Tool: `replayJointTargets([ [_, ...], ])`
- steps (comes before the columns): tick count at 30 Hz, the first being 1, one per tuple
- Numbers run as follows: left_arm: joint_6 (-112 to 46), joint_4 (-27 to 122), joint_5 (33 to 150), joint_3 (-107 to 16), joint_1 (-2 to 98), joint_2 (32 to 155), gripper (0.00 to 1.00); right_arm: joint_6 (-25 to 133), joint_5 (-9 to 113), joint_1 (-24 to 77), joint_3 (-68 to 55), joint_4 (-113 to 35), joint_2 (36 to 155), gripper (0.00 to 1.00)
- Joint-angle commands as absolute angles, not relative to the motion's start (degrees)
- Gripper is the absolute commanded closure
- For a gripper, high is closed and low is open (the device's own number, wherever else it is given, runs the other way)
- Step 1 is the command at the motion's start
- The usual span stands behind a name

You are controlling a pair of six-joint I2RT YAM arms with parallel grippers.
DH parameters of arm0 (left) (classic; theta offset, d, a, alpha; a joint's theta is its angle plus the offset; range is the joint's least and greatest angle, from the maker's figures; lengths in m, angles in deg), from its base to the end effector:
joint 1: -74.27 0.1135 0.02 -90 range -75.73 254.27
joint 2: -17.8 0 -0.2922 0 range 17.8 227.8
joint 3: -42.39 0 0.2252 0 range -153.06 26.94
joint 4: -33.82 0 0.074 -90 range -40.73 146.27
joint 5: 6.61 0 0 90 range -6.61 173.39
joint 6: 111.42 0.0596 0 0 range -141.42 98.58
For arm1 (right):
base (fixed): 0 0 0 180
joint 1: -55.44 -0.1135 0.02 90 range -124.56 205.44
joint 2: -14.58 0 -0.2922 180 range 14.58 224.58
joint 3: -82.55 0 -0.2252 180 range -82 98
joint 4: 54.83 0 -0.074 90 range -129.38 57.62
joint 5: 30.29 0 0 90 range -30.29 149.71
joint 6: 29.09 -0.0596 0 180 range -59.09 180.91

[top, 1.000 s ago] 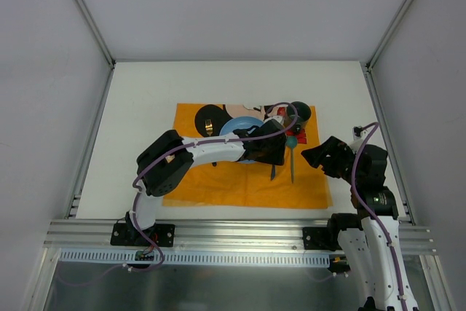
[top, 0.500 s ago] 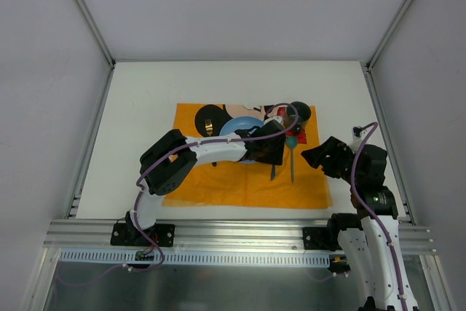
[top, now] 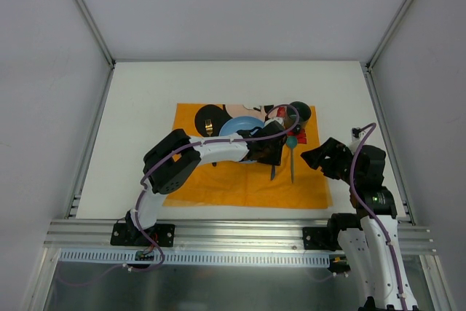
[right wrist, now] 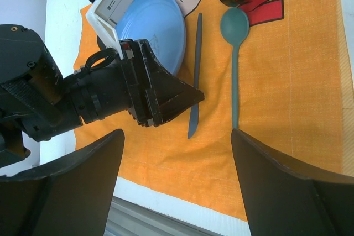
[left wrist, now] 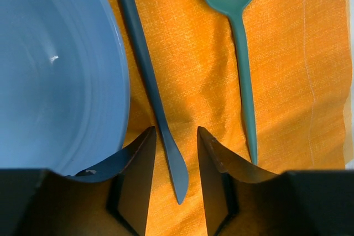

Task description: Set the dinner table for one person

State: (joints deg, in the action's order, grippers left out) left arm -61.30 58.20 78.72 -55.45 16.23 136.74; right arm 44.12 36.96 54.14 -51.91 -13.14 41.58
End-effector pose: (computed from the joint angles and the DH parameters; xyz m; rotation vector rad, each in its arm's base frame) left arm 0.2503 -0.3920 0.1930 0.3510 2.4586 -0.7001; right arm 0.0912 0.0251 0.2671 0.0063 1.9897 0.5965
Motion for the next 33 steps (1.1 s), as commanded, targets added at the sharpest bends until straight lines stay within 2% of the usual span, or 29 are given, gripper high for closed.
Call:
replayJointTargets([
  [1, -61.59, 58.5, 77.85, -57.7, 16.43, 137.42, 0.65, 45.09, 37.38, 54.56, -52.2, -13.89, 41.56, 0.18],
  [10, -61.59, 58.85, 77.5, -57.43, 16.43, 137.51, 0.71, 45.09, 37.03, 54.56, -52.2, -14.07, 41.3, 0.18],
  [25, -62.46, 61.66, 75.04, -58.22, 16.44, 140.5, 0.73, 45.36, 36.42, 54.91, -52.55, -14.06, 40.51, 0.18],
  [30, -62.46, 61.93, 74.78, -58.31, 16.52, 140.85, 0.85, 45.45, 36.33, 55.0, -52.9, -14.42, 40.95, 0.18],
  [32, -62.46, 62.01, 74.69, -58.4, 16.52, 140.85, 0.87, 45.45, 36.24, 55.0, -52.91, -14.59, 40.95, 0.18],
  [33, -62.38, 62.19, 74.6, -58.4, 16.52, 140.76, 0.93, 45.44, 36.24, 55.09, -52.91, -14.59, 40.95, 0.18],
])
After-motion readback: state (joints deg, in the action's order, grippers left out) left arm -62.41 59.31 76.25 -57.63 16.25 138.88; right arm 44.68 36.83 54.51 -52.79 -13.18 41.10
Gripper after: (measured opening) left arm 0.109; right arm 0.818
